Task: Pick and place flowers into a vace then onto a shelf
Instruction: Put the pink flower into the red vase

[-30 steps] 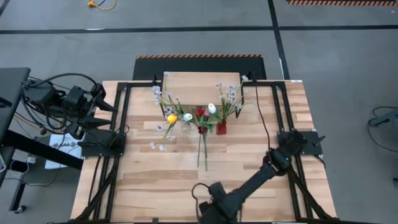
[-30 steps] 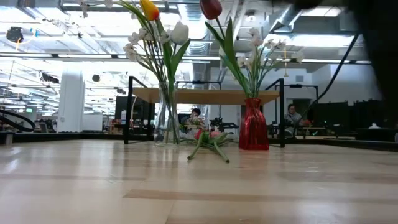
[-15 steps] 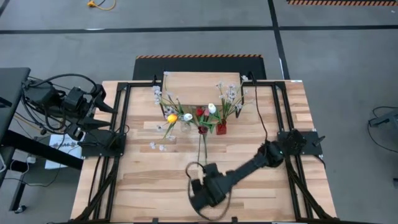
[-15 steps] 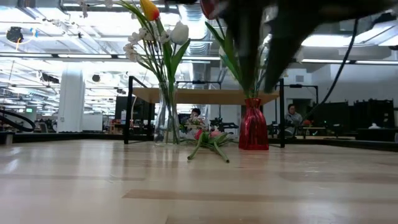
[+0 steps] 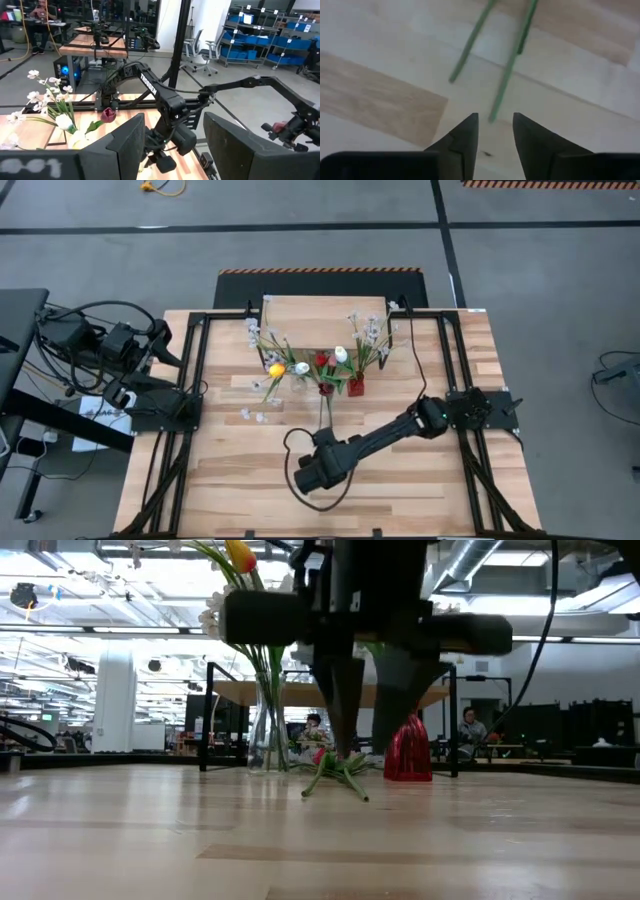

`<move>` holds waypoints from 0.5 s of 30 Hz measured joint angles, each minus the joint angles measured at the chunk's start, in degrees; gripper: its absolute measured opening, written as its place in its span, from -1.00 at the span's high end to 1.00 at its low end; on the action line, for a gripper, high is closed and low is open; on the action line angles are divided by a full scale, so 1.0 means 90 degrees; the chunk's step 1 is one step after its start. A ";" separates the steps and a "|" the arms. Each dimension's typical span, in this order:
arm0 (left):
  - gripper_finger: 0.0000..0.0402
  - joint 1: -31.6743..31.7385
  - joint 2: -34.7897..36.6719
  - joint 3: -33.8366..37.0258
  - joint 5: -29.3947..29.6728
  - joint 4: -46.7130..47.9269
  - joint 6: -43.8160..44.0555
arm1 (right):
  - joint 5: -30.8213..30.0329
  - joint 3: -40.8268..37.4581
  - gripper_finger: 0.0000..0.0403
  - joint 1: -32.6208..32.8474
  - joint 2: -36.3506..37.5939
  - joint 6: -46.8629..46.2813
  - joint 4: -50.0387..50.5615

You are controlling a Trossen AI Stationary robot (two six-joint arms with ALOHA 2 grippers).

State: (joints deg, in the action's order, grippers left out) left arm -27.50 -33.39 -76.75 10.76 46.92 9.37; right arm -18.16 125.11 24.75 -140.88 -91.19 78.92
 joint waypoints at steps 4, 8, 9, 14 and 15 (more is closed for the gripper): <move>0.04 -0.0001 0.0000 0.0000 0.0000 0.0000 0.0027 | -0.0030 -0.0230 0.45 -0.0043 0.0010 -0.0045 -0.0089; 0.04 -0.0001 0.0000 0.0000 0.0002 0.0000 0.0033 | 0.0004 -0.0553 0.45 -0.0117 0.0000 0.0027 -0.0439; 0.04 0.0001 0.0000 0.0000 0.0002 0.0001 0.0034 | 0.0012 -0.0596 0.45 -0.0131 0.0001 0.0126 -0.0643; 0.04 -0.0001 0.0000 0.0000 0.0003 0.0000 0.0097 | 0.0069 -0.1051 0.45 -0.0231 0.0063 0.0307 -0.1655; 0.04 0.0002 0.0000 0.0000 0.0005 0.0002 0.0104 | 0.0152 -0.1116 0.45 -0.0250 0.0079 0.0303 -0.1720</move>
State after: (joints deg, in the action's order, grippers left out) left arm -27.49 -33.39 -76.75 10.81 46.94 10.30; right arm -16.79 115.07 22.51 -140.17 -88.46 63.44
